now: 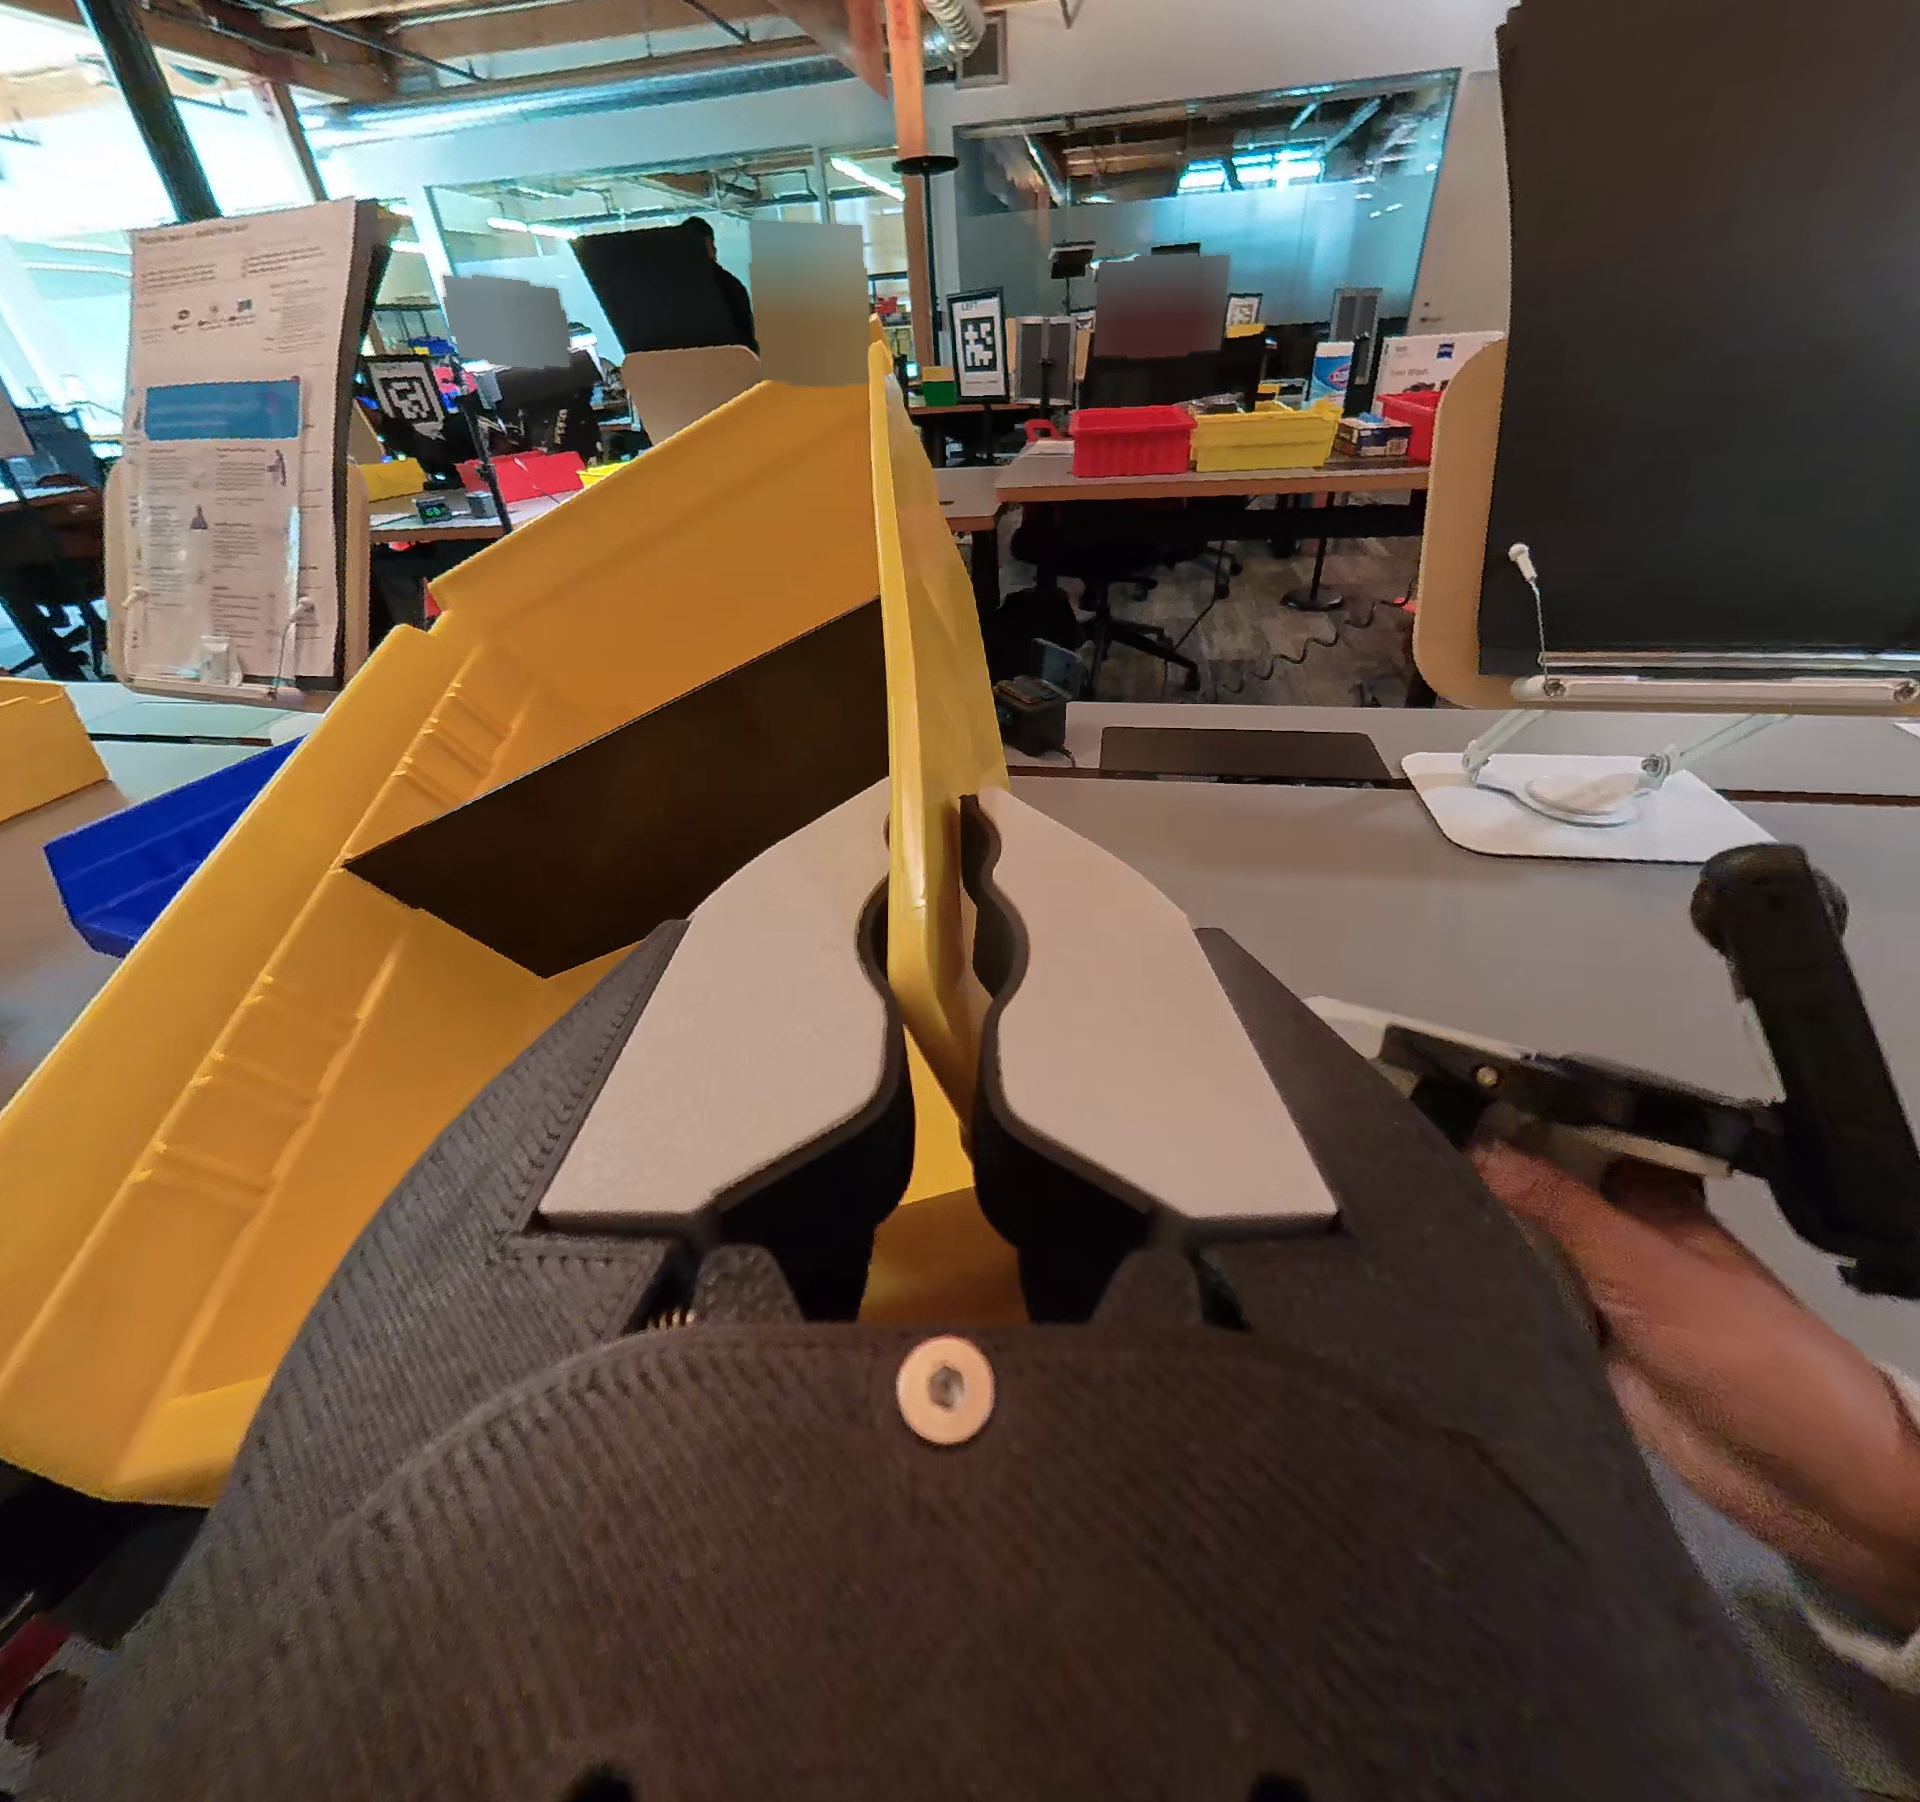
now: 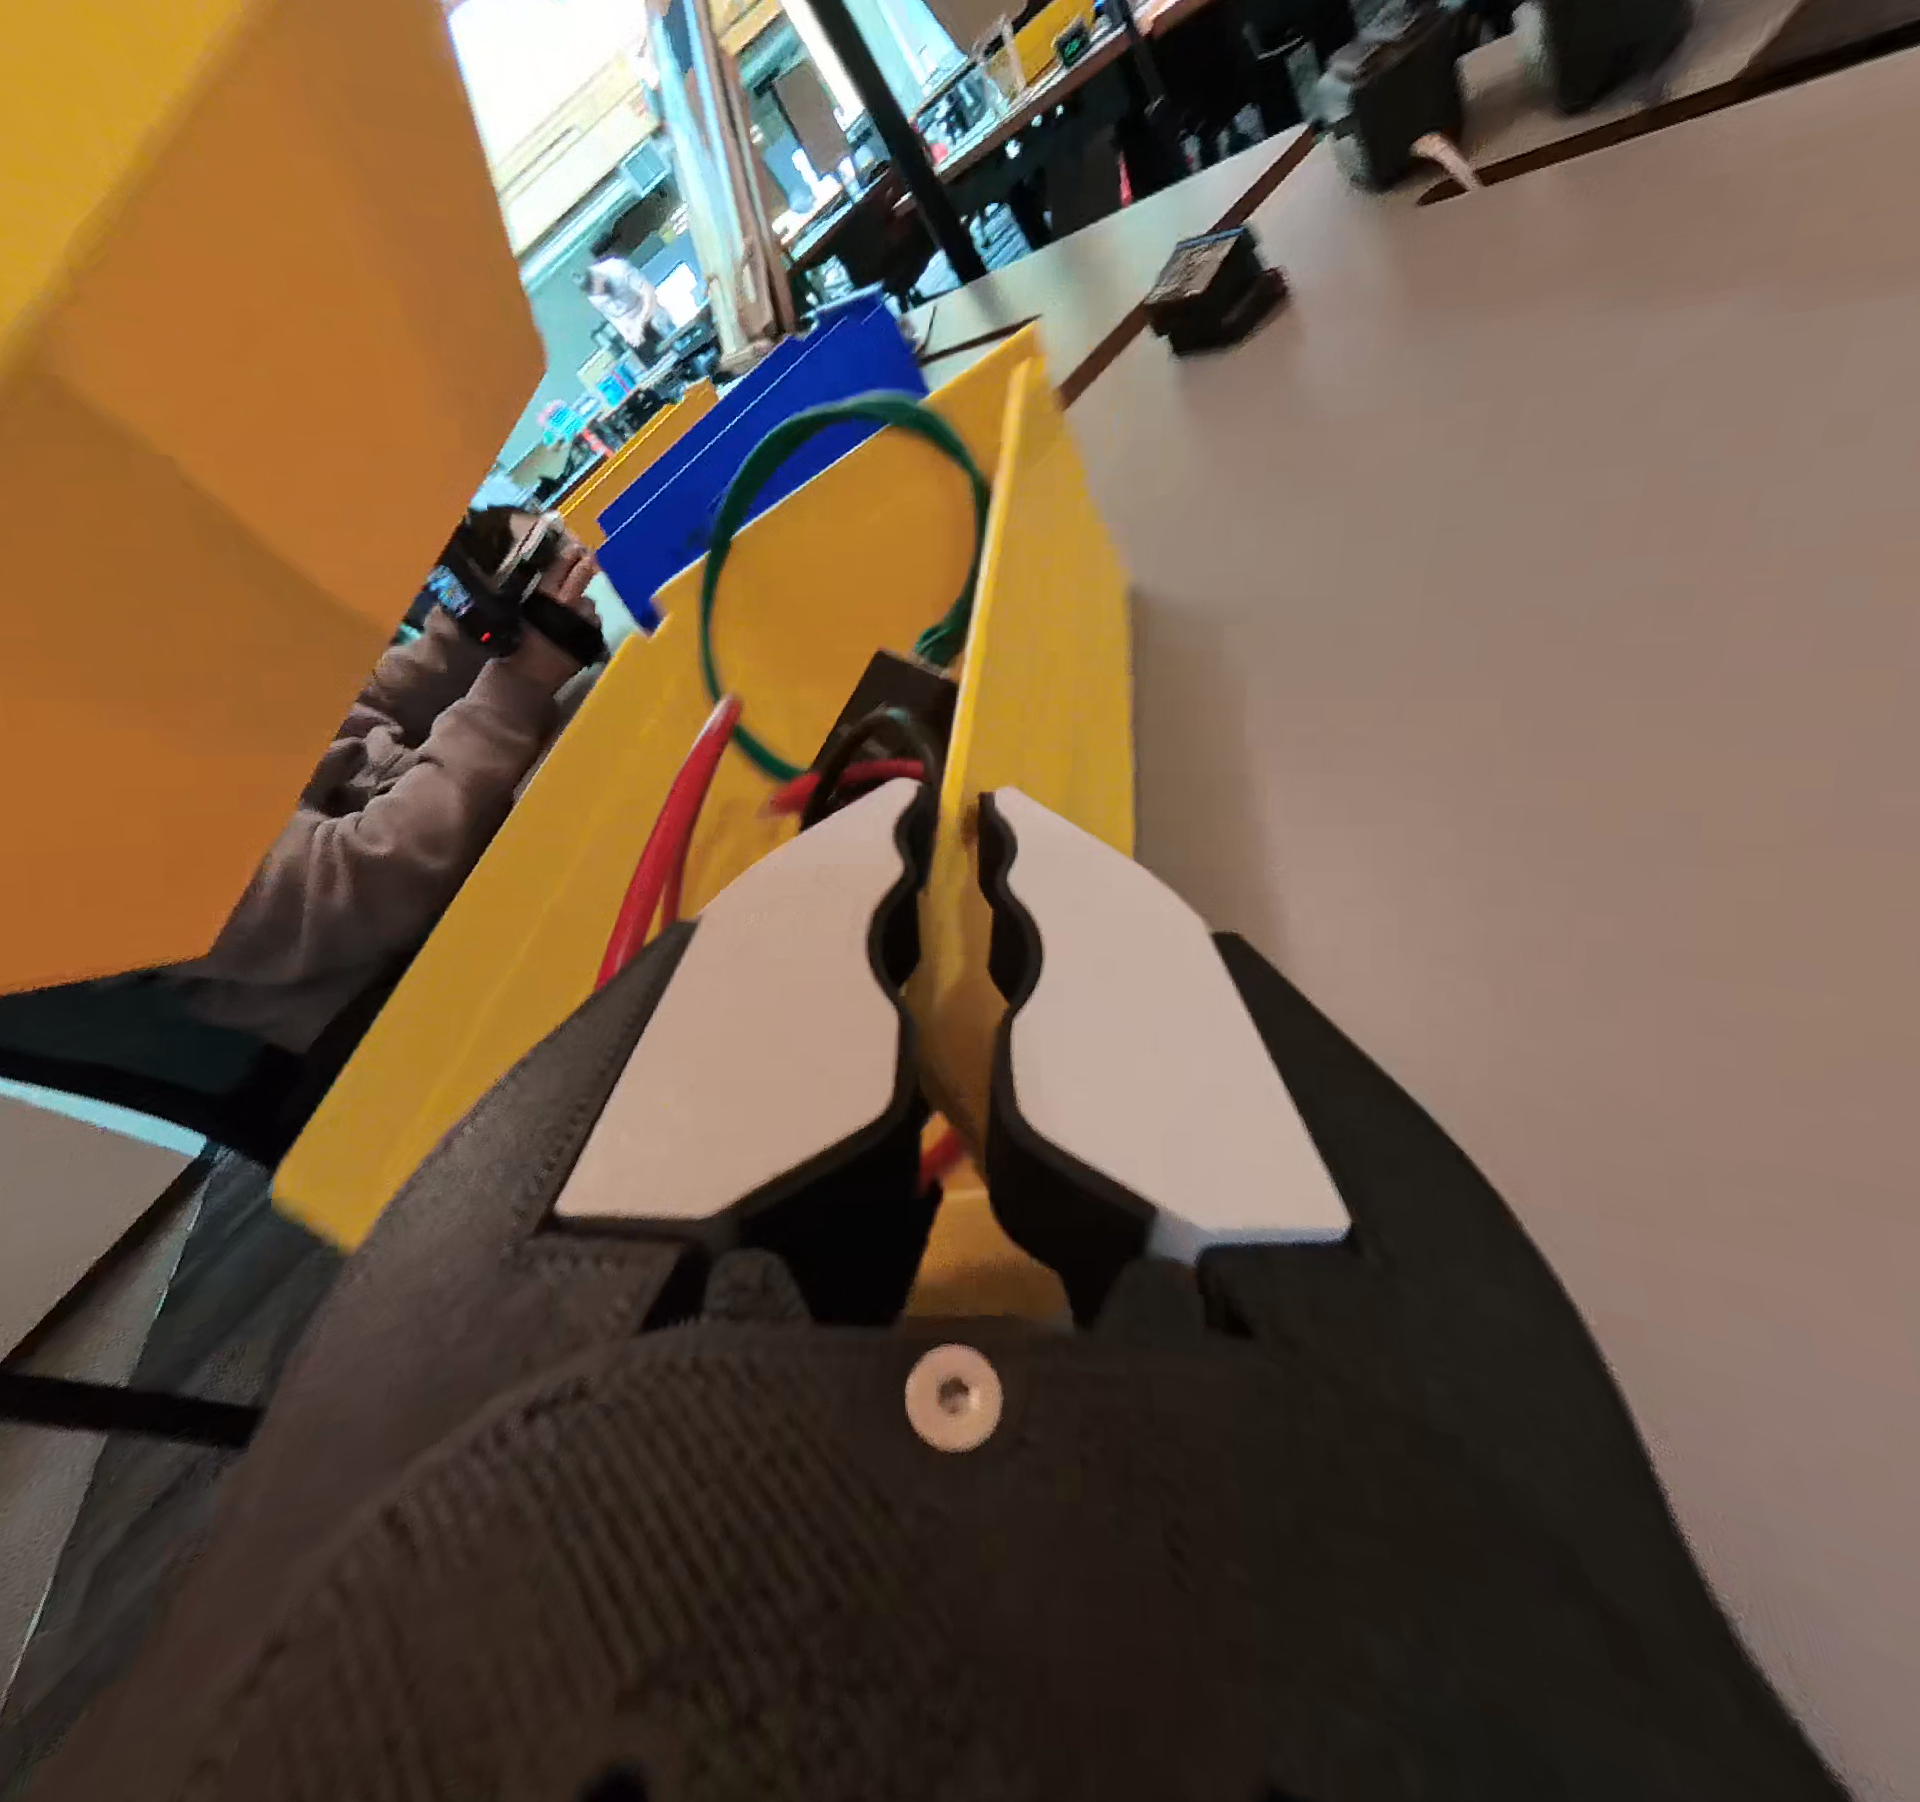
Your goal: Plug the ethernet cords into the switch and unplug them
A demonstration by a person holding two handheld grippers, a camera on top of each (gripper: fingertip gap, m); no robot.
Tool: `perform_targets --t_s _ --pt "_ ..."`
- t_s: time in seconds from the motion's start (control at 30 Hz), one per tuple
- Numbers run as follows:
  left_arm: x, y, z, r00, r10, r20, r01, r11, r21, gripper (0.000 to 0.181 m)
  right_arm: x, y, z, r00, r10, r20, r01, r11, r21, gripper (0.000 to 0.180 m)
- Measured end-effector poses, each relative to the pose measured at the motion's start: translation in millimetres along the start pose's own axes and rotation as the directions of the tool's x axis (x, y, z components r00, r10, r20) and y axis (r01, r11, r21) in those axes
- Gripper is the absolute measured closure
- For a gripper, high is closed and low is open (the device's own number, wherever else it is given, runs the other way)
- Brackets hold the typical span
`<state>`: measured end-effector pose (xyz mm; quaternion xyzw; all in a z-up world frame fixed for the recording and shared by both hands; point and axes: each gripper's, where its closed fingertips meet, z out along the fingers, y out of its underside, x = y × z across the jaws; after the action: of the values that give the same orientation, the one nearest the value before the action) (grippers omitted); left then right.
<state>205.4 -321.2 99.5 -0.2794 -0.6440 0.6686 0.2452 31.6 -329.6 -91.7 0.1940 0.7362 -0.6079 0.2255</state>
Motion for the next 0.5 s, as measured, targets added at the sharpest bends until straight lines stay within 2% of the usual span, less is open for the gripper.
perform_targets --t_s 0.03,0.13,0.27,0.5 --pt "0 0 0 1.0 0.001 0.0 -0.001 1.0 0.001 0.176 9 -6 -2 1.0 -0.021 -0.006 0.021 1.0 -0.003 0.174" --pt "1 0 1 1.0 0.008 -0.006 -0.008 1.0 0.003 0.176 26 -16 -12 0.992 -0.126 -0.021 0.126 0.992 0.005 0.175" --pt "6 0 2 1.0 0.009 -0.015 -0.009 1.0 0.004 0.175 41 -24 -28 0.994 -0.082 -0.077 0.087 0.994 0.068 0.175" --pt "16 -2 3 0.999 0.031 -0.031 -0.031 0.999 0.007 0.175 55 -31 -51 0.967 -0.016 -0.256 0.08 0.968 0.24 0.175"
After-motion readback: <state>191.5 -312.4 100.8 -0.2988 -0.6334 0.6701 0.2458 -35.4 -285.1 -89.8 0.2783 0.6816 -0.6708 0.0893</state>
